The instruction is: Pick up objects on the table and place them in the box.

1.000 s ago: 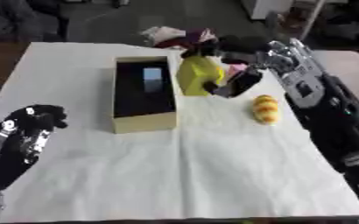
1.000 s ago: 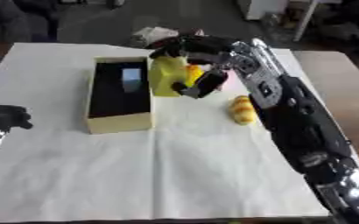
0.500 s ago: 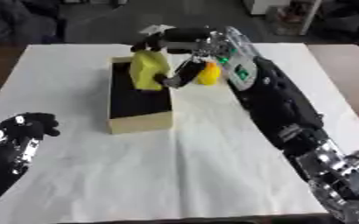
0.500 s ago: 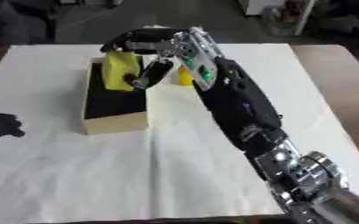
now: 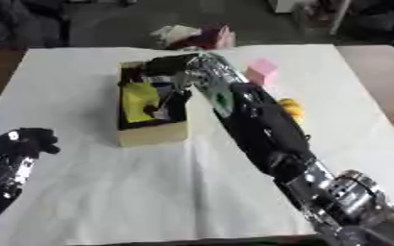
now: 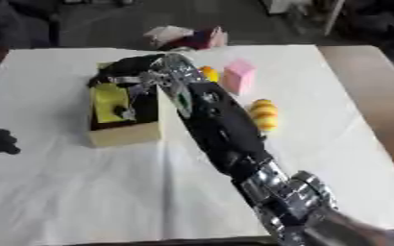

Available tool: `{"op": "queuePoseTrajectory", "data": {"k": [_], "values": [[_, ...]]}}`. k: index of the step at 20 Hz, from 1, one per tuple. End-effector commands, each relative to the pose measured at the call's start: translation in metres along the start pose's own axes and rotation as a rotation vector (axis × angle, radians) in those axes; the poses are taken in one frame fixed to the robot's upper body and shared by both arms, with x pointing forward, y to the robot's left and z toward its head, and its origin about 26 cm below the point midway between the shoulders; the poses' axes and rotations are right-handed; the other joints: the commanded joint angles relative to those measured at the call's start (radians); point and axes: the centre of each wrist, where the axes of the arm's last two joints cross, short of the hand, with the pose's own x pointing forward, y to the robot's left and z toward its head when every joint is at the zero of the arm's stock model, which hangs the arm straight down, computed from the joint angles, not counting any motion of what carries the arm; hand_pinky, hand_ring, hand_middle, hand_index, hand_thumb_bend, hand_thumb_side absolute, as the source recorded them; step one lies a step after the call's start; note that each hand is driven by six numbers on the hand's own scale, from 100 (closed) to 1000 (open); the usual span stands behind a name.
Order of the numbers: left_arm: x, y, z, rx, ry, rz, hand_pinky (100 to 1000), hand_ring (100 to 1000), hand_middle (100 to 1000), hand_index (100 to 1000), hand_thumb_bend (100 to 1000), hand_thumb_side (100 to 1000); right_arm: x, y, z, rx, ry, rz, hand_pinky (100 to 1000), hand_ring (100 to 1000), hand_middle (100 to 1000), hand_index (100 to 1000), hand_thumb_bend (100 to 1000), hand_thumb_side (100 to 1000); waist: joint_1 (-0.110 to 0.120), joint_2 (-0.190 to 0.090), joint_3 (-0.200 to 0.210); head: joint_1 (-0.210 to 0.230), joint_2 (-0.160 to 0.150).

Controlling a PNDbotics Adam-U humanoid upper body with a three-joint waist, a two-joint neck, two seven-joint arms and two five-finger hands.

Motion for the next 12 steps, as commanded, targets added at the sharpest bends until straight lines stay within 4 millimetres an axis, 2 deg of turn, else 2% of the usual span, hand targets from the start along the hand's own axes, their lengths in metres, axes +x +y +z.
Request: {"op": "queuePoseTrajectory", "data": {"k": [1, 2, 4, 6, 7, 10, 12], "values": [[0.007, 0.003, -0.004, -0.002, -0.031, -0.012, 785, 627, 618, 741, 100, 687, -0.001, -0.004, -0.002, -0.042, 0.027, 0.066, 874, 831, 873, 988, 259, 545, 0.003, -0.011, 0.0, -0.004, 0.005], [0.008, 0.003, -0.004, -0.004, -0.032, -0.012, 785, 626, 617, 741, 100, 687, 0.0, -0.005, -0.002, -0.056, 0.026, 0.086, 876, 839, 875, 986, 290, 644, 0.002, -0.011, -0.001, -0.004, 0.005], [0.008, 0.003, -0.004, -0.006, -0.032, -0.011, 785, 626, 617, 741, 100, 688, 0.002, -0.006, -0.004, -0.085, 0.022, 0.118, 884, 867, 896, 987, 348, 724, 0.002, -0.012, -0.004, -0.004, 0.005], [0.007, 0.003, -0.004, -0.007, -0.029, -0.012, 785, 626, 617, 741, 100, 688, 0.005, -0.011, -0.004, -0.12, 0.016, 0.16, 891, 887, 917, 992, 377, 740, 0.001, -0.012, -0.006, -0.006, 0.005], [0.007, 0.002, -0.004, -0.007, -0.03, -0.012, 785, 626, 617, 741, 100, 688, 0.006, -0.014, -0.004, -0.135, 0.013, 0.181, 895, 895, 924, 993, 382, 726, 0.001, -0.013, -0.006, -0.007, 0.005], [0.007, 0.003, -0.004, -0.005, -0.028, -0.011, 785, 626, 617, 741, 100, 690, 0.006, -0.017, -0.002, -0.163, -0.003, 0.194, 903, 907, 936, 1000, 304, 669, 0.0, -0.014, -0.011, -0.006, 0.005], [0.006, 0.003, -0.003, -0.002, -0.023, -0.014, 785, 626, 617, 741, 100, 692, -0.001, -0.025, 0.006, -0.206, -0.009, 0.179, 901, 901, 934, 1000, 275, 624, -0.005, -0.014, -0.018, -0.004, 0.005]]}}
